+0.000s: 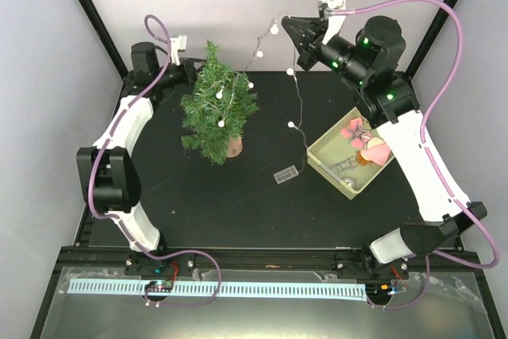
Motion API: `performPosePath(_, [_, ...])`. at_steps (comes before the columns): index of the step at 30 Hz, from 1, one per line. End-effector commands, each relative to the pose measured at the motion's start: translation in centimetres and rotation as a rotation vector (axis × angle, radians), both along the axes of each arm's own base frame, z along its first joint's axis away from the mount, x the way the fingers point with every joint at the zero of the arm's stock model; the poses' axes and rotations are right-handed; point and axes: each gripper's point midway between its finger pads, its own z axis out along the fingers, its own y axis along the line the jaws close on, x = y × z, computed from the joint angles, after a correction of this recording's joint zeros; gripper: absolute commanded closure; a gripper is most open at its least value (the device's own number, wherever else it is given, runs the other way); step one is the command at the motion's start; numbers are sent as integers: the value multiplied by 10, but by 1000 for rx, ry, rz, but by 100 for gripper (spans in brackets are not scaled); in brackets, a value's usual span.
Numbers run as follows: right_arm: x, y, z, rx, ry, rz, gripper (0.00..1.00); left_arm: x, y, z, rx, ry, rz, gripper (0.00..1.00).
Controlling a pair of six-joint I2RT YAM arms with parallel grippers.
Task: Decorate the small christmas tree
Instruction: Wrap the decoration item around the Christmas tree.
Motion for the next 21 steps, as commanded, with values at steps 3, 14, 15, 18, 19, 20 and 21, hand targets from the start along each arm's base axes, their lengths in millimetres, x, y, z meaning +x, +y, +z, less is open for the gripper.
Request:
performPosePath(3, [-19, 40, 21, 34, -77, 189, 99, -16, 12, 16, 33, -90, -1, 86])
performPosePath(14, [31, 71, 35, 97, -16, 175, 99, -37, 43, 103, 128, -379, 163, 51])
performPosePath(15, [35, 73, 35, 105, -2, 171, 99, -44, 41, 116, 131, -422, 158, 50])
performPosePath(18, [42, 76, 34, 133, 30, 170, 99, -63, 33, 145, 136, -540, 100, 48])
performPosePath(19, [42, 78, 34, 141, 36, 178, 99, -71, 28, 154, 136, -581, 69, 48])
performPosePath(20, [41, 80, 34, 147, 41, 186, 99, -78, 23, 161, 136, -621, 33, 48])
performPosePath(21, [40, 83, 34, 150, 43, 194, 99, -85, 19, 166, 134, -651, 5, 47])
